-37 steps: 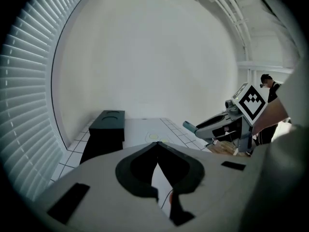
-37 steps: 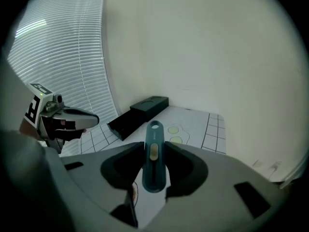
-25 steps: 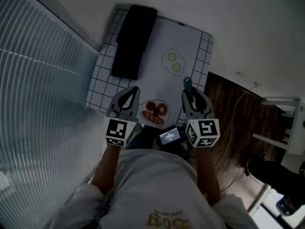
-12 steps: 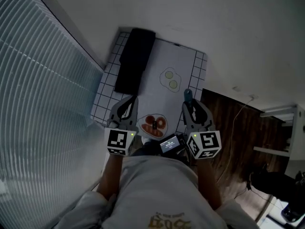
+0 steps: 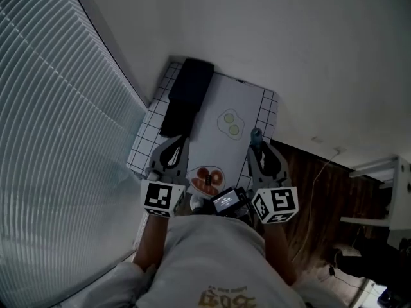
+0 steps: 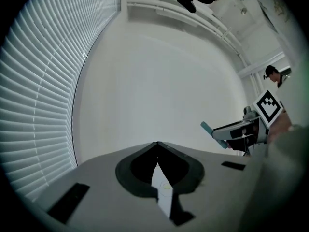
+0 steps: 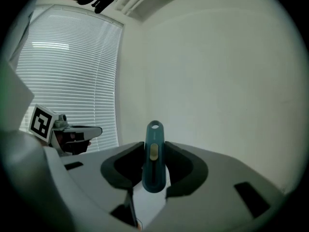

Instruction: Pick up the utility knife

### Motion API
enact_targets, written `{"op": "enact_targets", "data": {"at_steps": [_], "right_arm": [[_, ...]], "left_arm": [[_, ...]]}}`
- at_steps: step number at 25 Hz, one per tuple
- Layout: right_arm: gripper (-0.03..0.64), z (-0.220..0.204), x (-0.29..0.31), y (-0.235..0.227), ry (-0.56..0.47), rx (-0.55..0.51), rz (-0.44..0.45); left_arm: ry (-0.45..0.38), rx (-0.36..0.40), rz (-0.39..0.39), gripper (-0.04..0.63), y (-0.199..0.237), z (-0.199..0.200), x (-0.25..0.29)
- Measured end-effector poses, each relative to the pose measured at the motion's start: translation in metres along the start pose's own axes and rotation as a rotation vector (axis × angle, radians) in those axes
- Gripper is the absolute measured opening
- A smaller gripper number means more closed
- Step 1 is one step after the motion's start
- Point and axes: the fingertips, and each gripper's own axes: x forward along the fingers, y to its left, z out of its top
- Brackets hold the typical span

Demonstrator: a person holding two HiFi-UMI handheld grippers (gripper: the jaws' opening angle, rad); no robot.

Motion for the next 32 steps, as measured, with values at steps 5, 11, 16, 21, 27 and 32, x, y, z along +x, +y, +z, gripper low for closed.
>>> {"op": "enact_targets", "data": {"at_steps": [5, 11, 16, 21, 27, 32], "right_arm": [[0.138, 0.016, 0.002, 0.007, -0.036, -0.019, 0.021], [0.138, 0.019, 0.005, 0.016, -0.044, -0.015, 0.044], [0.137, 0.011, 0.003, 0.017, -0.018, -0.018, 0.038], [0.135, 0.01, 0.002, 0.016, -0.007, -0.03, 0.029], [0.136, 0.013, 0.005, 0.02, -0.023, -0.027, 0.046], [0.137, 0.011, 0.014, 0.025, -0.019, -0.023, 0.067]], "left_arm": [[-0.043, 0.015, 0.005, 0.008, -0.004, 0.021, -0.008], [-0.05, 0.013, 0.04, 0.008, 0.004, 0.026, -0.015], [-0.047, 0.01, 0.04, 0.008, 0.003, 0.023, -0.018], [-0.039, 0.01, 0.036, 0.008, 0.0, 0.024, -0.019], [-0.028, 0.021, 0.049, 0.008, 0.005, 0.019, -0.022], [-0.037, 0.024, 0.061, 0.008, 0.014, 0.022, -0.024]]}}
